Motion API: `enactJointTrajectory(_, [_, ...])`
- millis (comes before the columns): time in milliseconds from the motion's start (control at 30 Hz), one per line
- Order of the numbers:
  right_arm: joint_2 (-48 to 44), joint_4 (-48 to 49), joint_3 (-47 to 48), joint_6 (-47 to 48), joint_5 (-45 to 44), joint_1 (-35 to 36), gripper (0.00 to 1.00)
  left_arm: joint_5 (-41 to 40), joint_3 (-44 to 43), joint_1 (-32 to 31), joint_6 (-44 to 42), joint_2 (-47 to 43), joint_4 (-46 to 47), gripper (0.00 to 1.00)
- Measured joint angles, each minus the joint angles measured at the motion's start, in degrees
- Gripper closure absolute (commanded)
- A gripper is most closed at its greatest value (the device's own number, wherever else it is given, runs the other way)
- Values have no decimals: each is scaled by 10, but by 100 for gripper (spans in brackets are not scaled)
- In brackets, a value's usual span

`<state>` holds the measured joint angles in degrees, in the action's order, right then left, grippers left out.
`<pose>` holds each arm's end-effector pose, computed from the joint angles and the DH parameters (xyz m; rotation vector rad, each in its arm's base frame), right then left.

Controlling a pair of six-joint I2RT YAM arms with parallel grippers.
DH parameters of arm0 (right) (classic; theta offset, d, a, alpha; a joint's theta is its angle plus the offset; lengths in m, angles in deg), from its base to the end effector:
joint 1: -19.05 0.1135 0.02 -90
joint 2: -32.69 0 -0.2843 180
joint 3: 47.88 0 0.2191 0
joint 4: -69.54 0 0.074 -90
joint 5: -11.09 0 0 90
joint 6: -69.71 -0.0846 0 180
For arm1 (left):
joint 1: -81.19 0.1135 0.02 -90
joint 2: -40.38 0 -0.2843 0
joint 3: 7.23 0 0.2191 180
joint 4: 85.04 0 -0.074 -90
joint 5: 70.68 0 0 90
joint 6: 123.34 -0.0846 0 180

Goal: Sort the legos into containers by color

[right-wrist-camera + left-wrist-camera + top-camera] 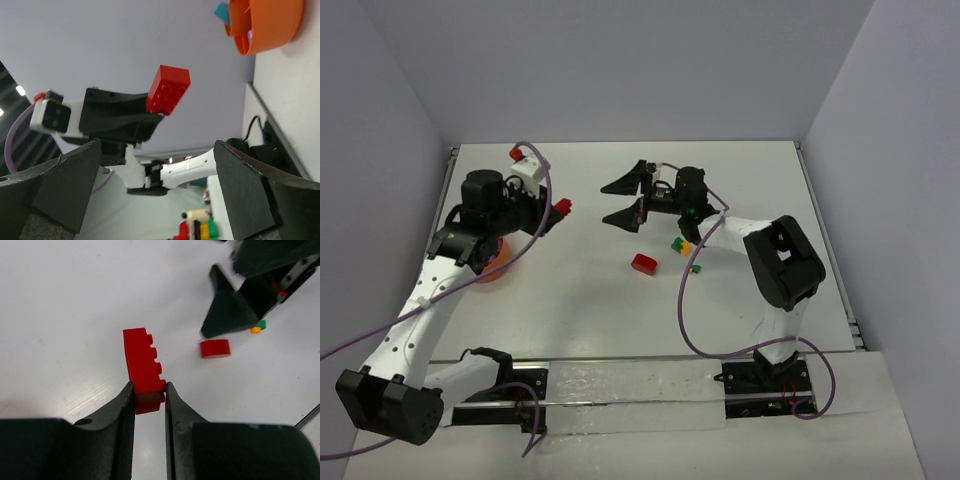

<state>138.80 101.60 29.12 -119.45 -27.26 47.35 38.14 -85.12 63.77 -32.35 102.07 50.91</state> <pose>0.3354 0.2559 0.2866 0.3164 2.1352 2.2277 0.2130 -0.0954 0.3529 0.4983 2.0107 -0.5359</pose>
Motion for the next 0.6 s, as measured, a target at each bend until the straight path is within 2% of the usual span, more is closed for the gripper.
enactJointTrajectory(300, [-11, -163, 21, 173, 2, -44, 0, 49, -64, 170, -41, 26, -156, 100])
enactJointTrajectory(467, [-14, -331, 89, 326, -17, -42, 0, 47, -150, 217, -44, 104, -243, 100])
enactJointTrajectory(600, [-43, -423, 126, 432, -49, -42, 0, 21, -186, 239, -16, 152, -272, 100])
